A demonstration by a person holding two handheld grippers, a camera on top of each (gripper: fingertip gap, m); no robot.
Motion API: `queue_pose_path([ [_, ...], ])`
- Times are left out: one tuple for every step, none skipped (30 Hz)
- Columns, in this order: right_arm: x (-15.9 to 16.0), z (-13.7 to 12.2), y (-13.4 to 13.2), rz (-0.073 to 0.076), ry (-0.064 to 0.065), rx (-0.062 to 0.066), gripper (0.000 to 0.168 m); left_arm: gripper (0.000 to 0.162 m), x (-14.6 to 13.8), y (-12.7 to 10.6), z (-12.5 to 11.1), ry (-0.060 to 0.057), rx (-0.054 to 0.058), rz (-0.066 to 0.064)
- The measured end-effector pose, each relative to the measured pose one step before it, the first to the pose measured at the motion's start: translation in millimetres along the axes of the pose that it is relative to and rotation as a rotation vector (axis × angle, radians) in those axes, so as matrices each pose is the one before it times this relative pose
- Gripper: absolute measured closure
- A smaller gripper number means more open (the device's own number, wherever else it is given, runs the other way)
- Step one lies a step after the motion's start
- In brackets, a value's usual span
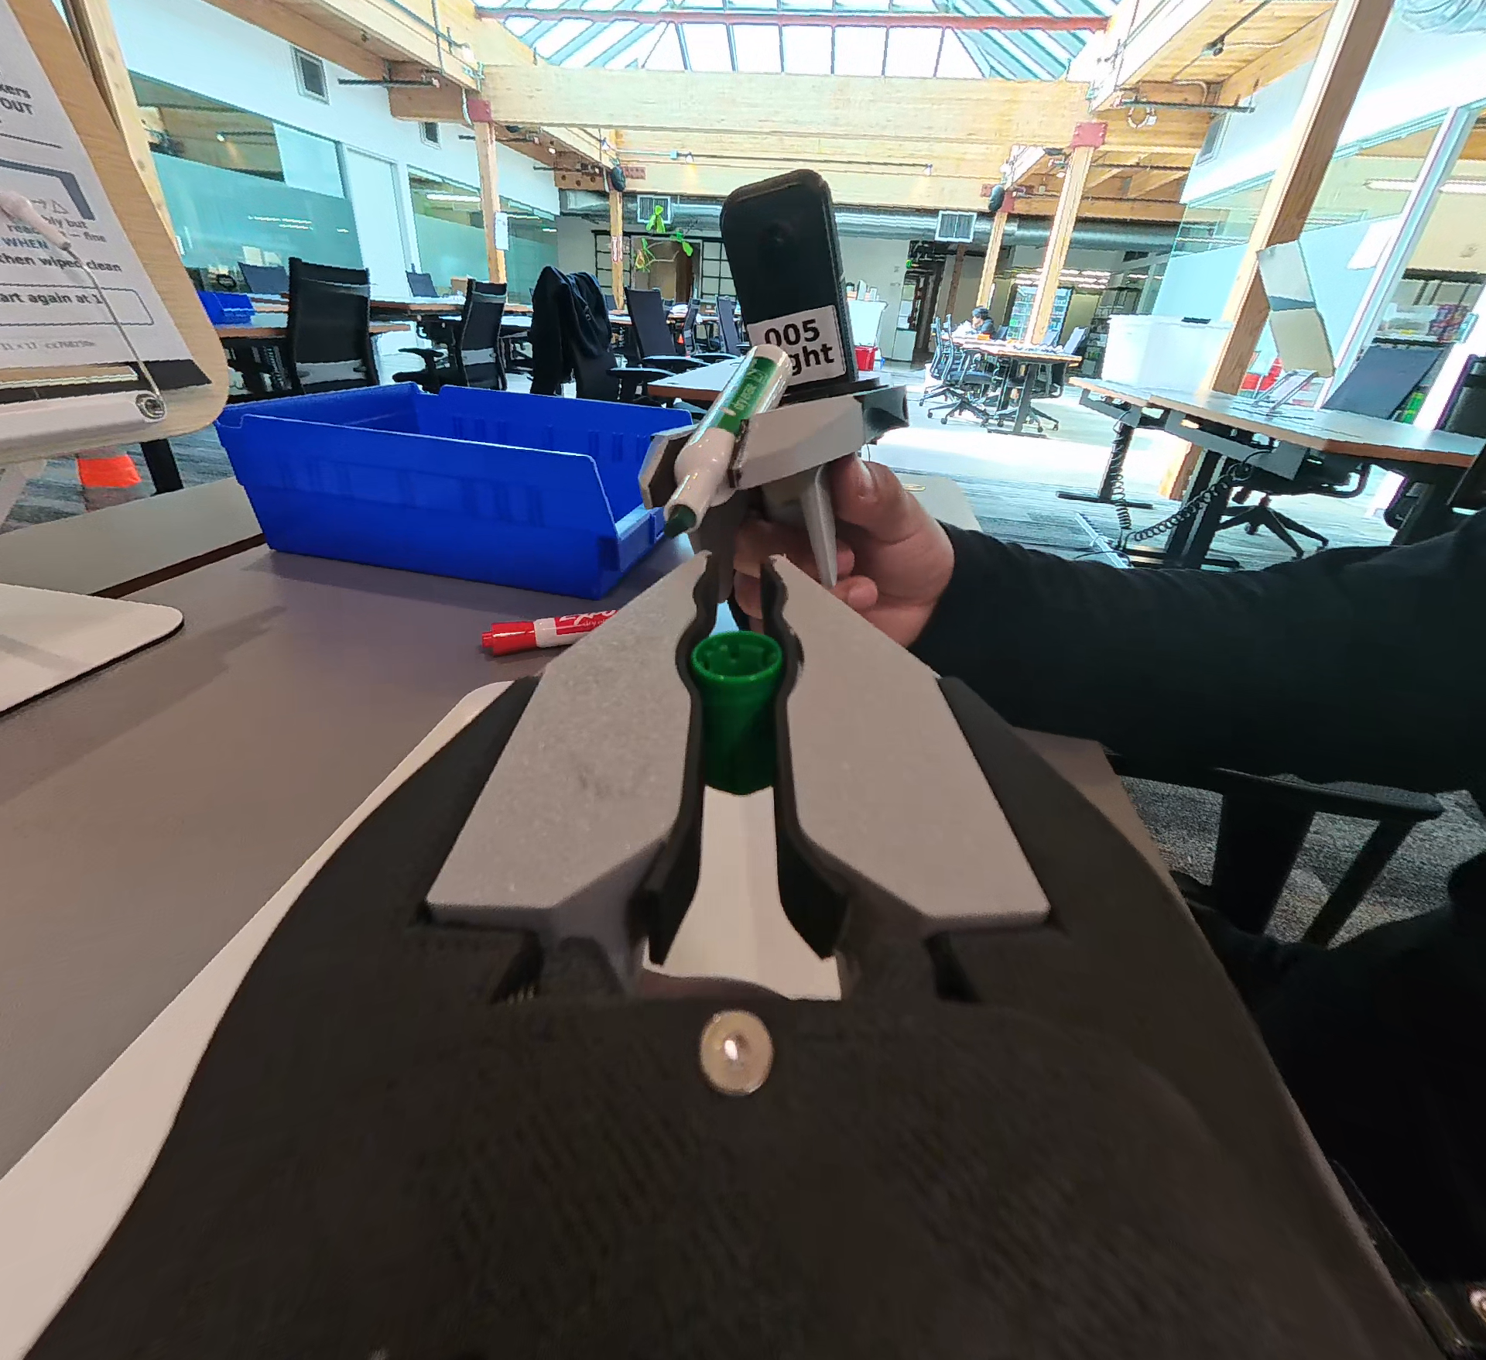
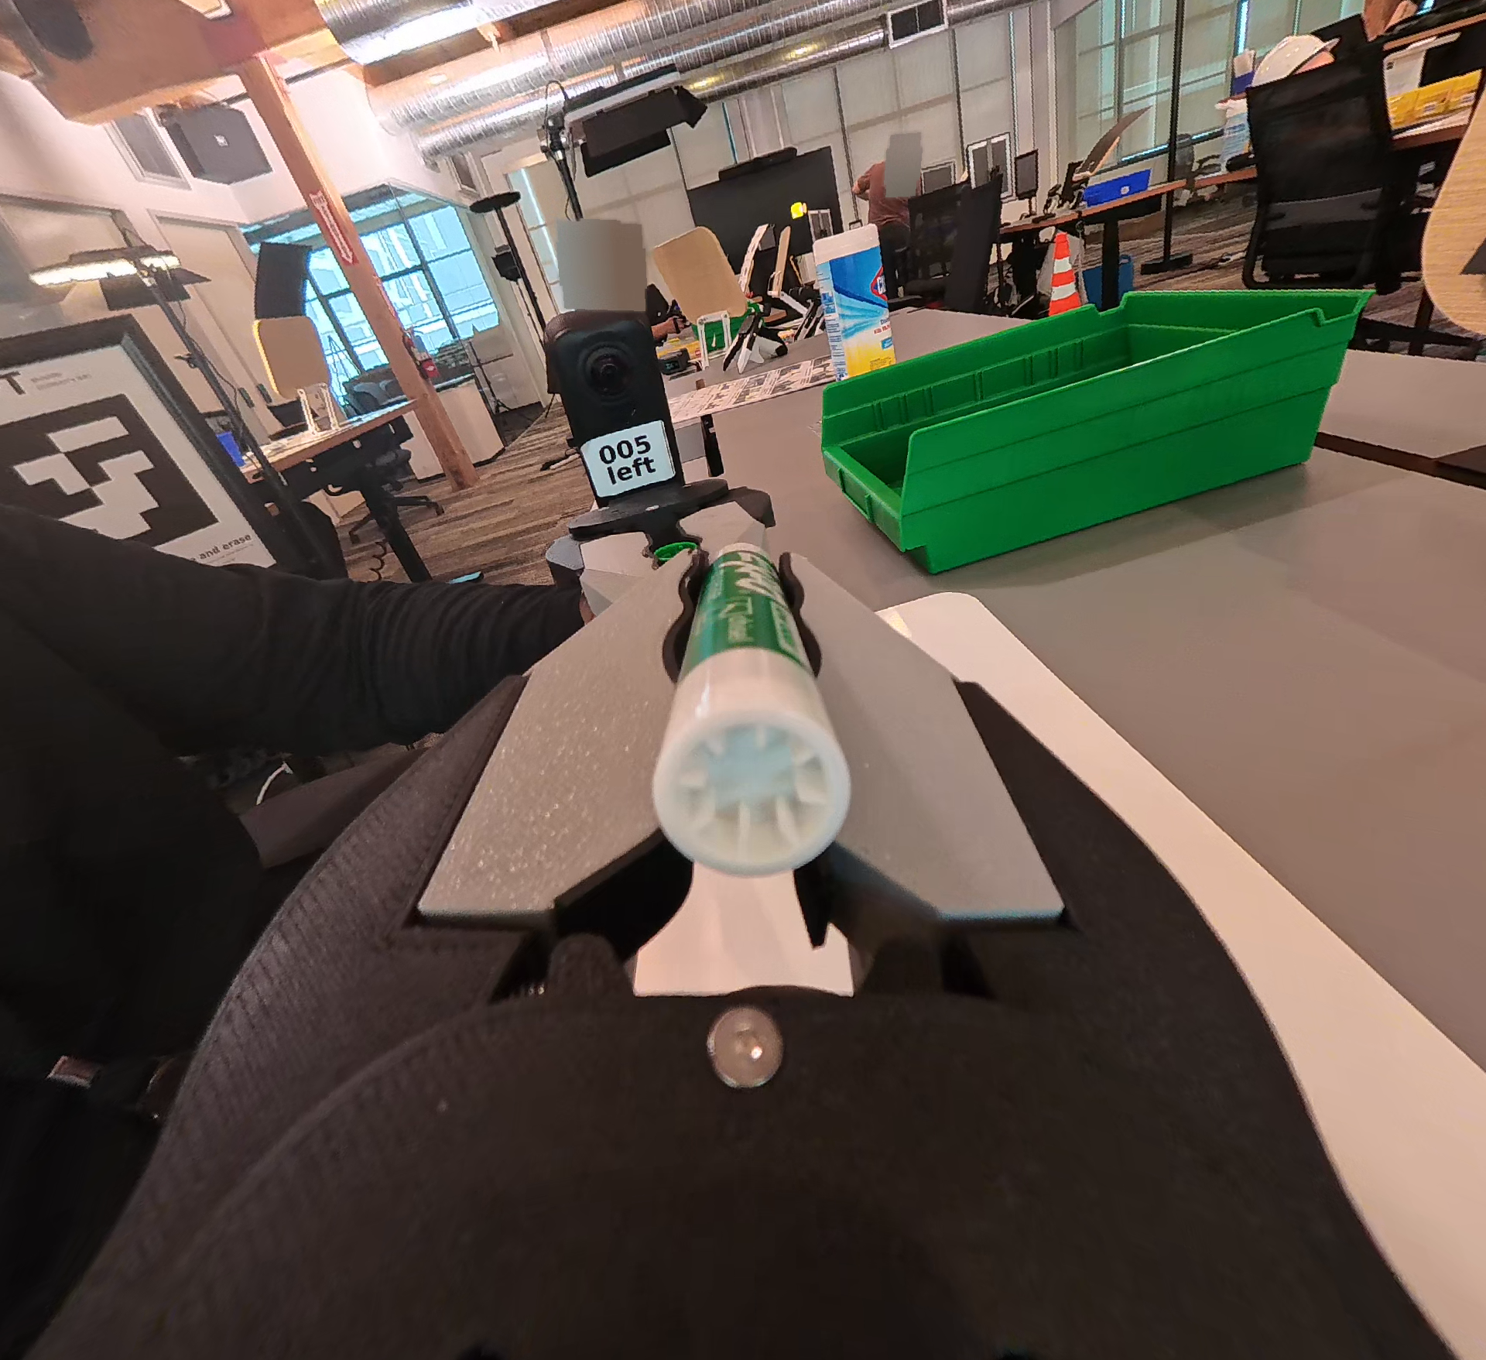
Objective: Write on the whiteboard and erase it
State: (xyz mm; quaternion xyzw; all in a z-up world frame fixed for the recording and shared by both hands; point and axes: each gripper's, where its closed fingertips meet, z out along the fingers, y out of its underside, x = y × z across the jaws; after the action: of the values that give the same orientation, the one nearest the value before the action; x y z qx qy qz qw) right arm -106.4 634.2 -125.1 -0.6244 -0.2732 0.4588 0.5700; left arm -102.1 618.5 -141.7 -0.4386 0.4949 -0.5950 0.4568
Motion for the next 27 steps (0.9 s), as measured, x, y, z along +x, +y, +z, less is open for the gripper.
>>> queue_pose_path([
  [-0.37,-0.08,-0.11,0.0004,-0.0021,0.0008,0.153,0.153,0.18,-0.47,-0.04,-0.0004,0.0026,0.0018],
  [-0.22,-0.13,-0.36,0.0019,-0.0026,0.0026,0.153,0.153,0.24,-0.53,-0.06,0.0011,0.0029,0.0012],
  [-0.28,-0.3,-0.5,0.0027,-0.0027,0.0035,0.153,0.153,0.33,-0.59,-0.16,0.0017,0.0031,-0.0002],
  [-0.11,-0.32,-0.33,0.0028,-0.0027,0.0019,0.153,0.153,0.06,-0.5,-0.19,0.0004,0.0032,-0.0003],
  [-0.05,-0.22,-0.28,0.0015,-0.0014,0.0013,0.153,0.153,0.08,-0.27,-0.1,0.0007,0.0017,-0.0005],
  [0.05,-0.19,-0.09,-0.0003,0.0002,0.0005,0.153,0.153,0.18,-0.19,-0.11,0.0009,0.0012,-0.0002],
  [-0.04,-0.07,0.14,-0.0007,-0.0006,-0.001,0.153,0.153,-0.08,-0.42,-0.08,-0.0009,0.0028,0.0017],
  [-0.15,0.04,0.39,0.0001,-0.001,-0.0026,0.153,0.153,0.06,-0.61,-0.25,-0.0011,0.004,0.0029],
  [-0.22,0.22,0.48,0.0,-0.0016,-0.0032,0.153,0.153,0.2,-0.83,-0.23,0.0003,0.0041,0.0025],
  [-0.22,0.18,0.58,-0.0006,-0.0015,-0.0031,0.153,0.153,0.3,-0.83,-0.23,0.0007,0.0041,0.0018],
  [-0.15,0.31,0.57,-0.0004,-0.0013,-0.003,0.153,0.153,0.14,-0.79,-0.34,0.0003,0.0043,0.002],
  [-0.31,0.29,0.22,0.0011,-0.0023,-0.0008,0.153,0.154,0.42,-0.77,-0.34,0.0012,0.0036,0.0026],
  [-1.02,-0.07,-0.26,0.002,-0.0069,0.0016,0.153,0.153,0.81,-0.62,-0.17,0.0027,0.0022,0.0038],
  [-1.62,-0.35,-1.18,-0.0001,-0.0099,0.0048,0.153,0.153,1.0,-0.87,-0.26,0.0024,0.0038,0.007],
  [-2.18,-0.82,-2.05,-0.0032,-0.0105,0.0096,0.153,0.153,0.93,-1.28,-0.35,-0.0005,0.0058,0.0131],
  [-2.9,-1.12,-3.13,-0.0061,-0.0134,0.0155,0.153,0.153,0.16,-0.96,-0.41,-0.0054,0.0021,0.0197],
  [-4.07,-1.03,-3.52,-0.0067,-0.0191,0.0164,0.153,0.153,-1.03,0.11,-0.32,-0.0122,-0.0045,0.0225],
  [-3.97,-0.66,-2.49,-0.0051,-0.0177,0.0101,0.153,0.153,-2.57,1.67,-0.29,-0.021,-0.0138,0.026],
  [-2.17,-0.03,-0.76,-0.0046,-0.0062,-0.0013,0.153,0.154,-4.32,4.4,0.07,-0.0332,-0.034,0.0379],
  [-1.12,0.58,1.0,-0.0089,0.0017,-0.0111,0.153,0.154,-4.18,6.49,0.47,-0.0353,-0.0483,0.0509],
  [-1.76,1.16,1.92,-0.0134,-0.0016,-0.0189,0.153,0.154,-1.78,5.9,0.61,-0.0248,-0.0426,0.0535],
  [-2.34,1.42,2.37,-0.0171,-0.0021,-0.0233,0.153,0.154,0.24,4.77,0.88,-0.0146,-0.035,0.0461],
  [-1.56,1.42,2.53,-0.0191,0.0039,-0.0243,0.153,0.154,2.02,4.62,1.37,-0.0053,-0.0329,0.0369],
  [-0.66,1.47,2.92,-0.0172,0.0091,-0.0255,0.153,0.153,3.27,4.13,1.77,0.003,-0.0284,0.0302],
  [-0.65,1.66,3.08,-0.0155,0.0086,-0.0242,0.153,0.153,2.9,3.9,2.07,0.0032,-0.0247,0.0247],
  [-1.2,1.92,3.32,-0.0138,0.0028,-0.0235,0.153,0.153,2.09,4.18,2.16,0.0,-0.0251,0.0201],
  [-1.41,2.08,3.95,-0.0113,0.0005,-0.027,0.153,0.153,1.37,4.29,1.88,-0.0006,-0.0239,0.0164],
])
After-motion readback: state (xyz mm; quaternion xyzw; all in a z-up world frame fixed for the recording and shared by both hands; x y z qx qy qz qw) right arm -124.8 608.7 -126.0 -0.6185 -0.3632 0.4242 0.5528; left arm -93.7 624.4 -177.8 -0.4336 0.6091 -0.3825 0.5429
